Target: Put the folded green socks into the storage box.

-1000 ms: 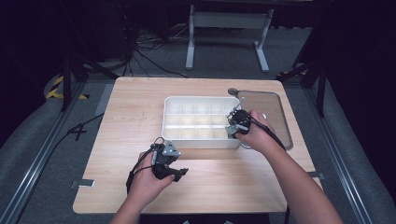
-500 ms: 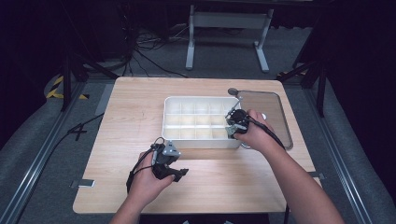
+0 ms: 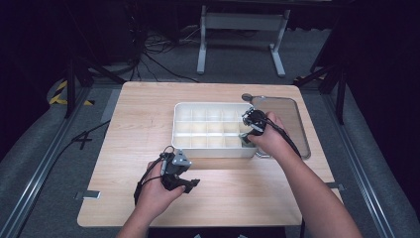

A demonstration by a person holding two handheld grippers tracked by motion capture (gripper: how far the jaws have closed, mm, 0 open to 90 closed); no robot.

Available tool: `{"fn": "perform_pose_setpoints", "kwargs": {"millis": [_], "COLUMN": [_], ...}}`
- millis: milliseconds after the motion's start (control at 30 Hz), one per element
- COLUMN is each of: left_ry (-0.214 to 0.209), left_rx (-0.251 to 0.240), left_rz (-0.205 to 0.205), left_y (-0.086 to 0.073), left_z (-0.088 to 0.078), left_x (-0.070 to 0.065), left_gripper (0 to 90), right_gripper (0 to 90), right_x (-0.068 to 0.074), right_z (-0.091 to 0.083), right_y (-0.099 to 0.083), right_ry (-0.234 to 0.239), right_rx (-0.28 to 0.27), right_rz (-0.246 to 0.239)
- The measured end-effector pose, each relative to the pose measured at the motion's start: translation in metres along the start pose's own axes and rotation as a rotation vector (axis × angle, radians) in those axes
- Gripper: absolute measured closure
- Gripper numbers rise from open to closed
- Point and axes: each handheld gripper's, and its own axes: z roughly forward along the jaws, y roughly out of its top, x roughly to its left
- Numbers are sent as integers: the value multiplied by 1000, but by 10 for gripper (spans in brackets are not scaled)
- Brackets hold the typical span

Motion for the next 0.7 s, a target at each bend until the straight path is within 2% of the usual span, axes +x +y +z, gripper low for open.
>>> {"fn": "perform_pose_setpoints", "kwargs": {"millis": [233,367,467,533,667,700], "left_ry": [6,6,4,5,3,3], "left_rx": [-2,-3,-4,0,-6,-6], "left_rz": [0,3,1,3,-7,-7], "left_y": [-2,-3,-3,-3,-4,-4], "left_z": [-1,-2,-3,-3,-4,-4], "left_x": [1,2,1,1,2,2], "left_gripper": [388,388,388,387,386,386], "right_gripper": [747,743,721,675,597,597], "right_x": [-3,-1,1,2,-1,-1], "right_z": [16,19,19,18,9,9], "right_y": [1,4,4,3,-4,-4], "right_ry": [41,29,17,17,44,44], "right_rx": [78,106,105,93,27,27], "right_rz": [43,37,44,42,39,39]}}
